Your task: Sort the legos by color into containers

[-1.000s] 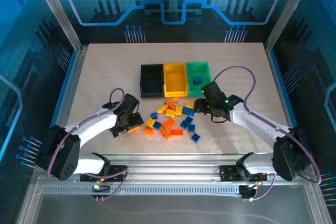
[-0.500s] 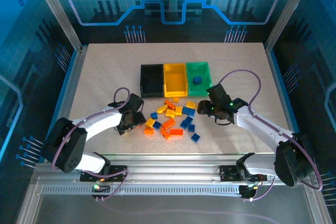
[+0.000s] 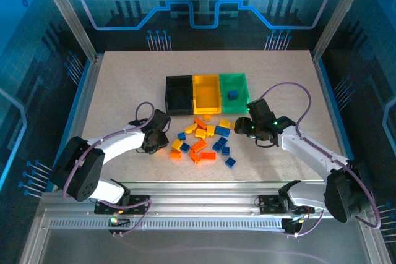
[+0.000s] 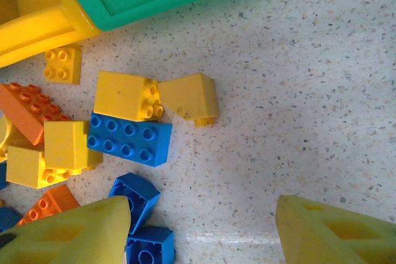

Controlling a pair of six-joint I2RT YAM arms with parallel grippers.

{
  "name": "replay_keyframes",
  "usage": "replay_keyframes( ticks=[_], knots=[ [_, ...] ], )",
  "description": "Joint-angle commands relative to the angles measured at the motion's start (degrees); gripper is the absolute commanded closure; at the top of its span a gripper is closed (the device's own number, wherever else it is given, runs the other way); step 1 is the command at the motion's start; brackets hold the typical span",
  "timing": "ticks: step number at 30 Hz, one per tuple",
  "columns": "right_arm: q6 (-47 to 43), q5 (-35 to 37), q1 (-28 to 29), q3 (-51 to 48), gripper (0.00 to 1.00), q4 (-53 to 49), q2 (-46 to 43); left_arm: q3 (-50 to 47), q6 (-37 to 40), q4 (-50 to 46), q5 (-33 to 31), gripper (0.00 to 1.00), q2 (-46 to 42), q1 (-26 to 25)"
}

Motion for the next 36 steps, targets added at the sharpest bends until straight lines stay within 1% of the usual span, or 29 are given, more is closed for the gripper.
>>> replay_keyframes(
  ticks=[1, 5, 7, 9, 11, 13, 18, 23, 26, 29, 32, 36],
  knots=[
    [-0.33, -0.64, -0.88, -0.53, 0.35, 0.23, -1.09, 2.47, 0.19, -3.8, -1.58, 0.78, -0.22, -0.58],
    [-0.28, -0.78, -1.03, -0.54, 0.35, 0.15, -1.39, 5.44, 1.93, -6.73, -2.06, 0.84, -3.23, -0.96],
    [-0.19, -0.86, -1.14, -0.62, 0.35, 0.05, -1.58, 8.2, 3.21, -7.62, -1.43, 0.85, -5.08, -1.5],
    [-0.1, -0.87, -1.32, -0.88, 0.35, 0.29, -1.82, 13.0, 4.41, -8.29, -1.28, 0.85, -5.75, -3.11],
    [0.32, -0.98, -1.42, -1.19, 0.35, 0.39, -1.84, 18.6, 5.75, -8.54, -1.37, 0.83, -4.03, -5.08],
    [0.6, -0.83, -1.49, -1.63, 0.35, 0.61, -1.7, 24.75, 7.26, -8.26, -1.73, 0.82, -0.16, -7.11],
    [1.18, -0.92, -1.85, -2.55, 0.35, 0.28, -1.13, 42.3, 11.74, -7.65, -3.08, 0.81, 15.51, -10.61],
    [1.4, -0.69, -1.93, -3.28, 0.35, -0.14, -0.99, 56.49, 14.4, -9.53, -7.87, 0.81, 29.87, -10.39],
    [1.53, -0.83, -2.04, -3.42, 0.35, -0.37, -0.4, 62.33, 14.63, -8.48, -7.85, 0.81, 35.6, -10.13],
    [1.69, -0.84, -2.05, -3.7, 0.35, -0.56, -0.48, 67.95, 14.3, -10.45, -10.16, 0.8, 40.32, -9.82],
    [2.01, -0.84, -2.02, -4.38, 0.35, -0.34, -0.72, 70.34, 13.95, -10.66, -9.64, 0.75, 43.39, -8.96],
    [1.91, -0.66, -2.14, -4.49, 0.34, -0.39, -0.4, 72.39, 13.6, -11.44, -8.53, 0.53, 45.99, -8.75]
  ],
)
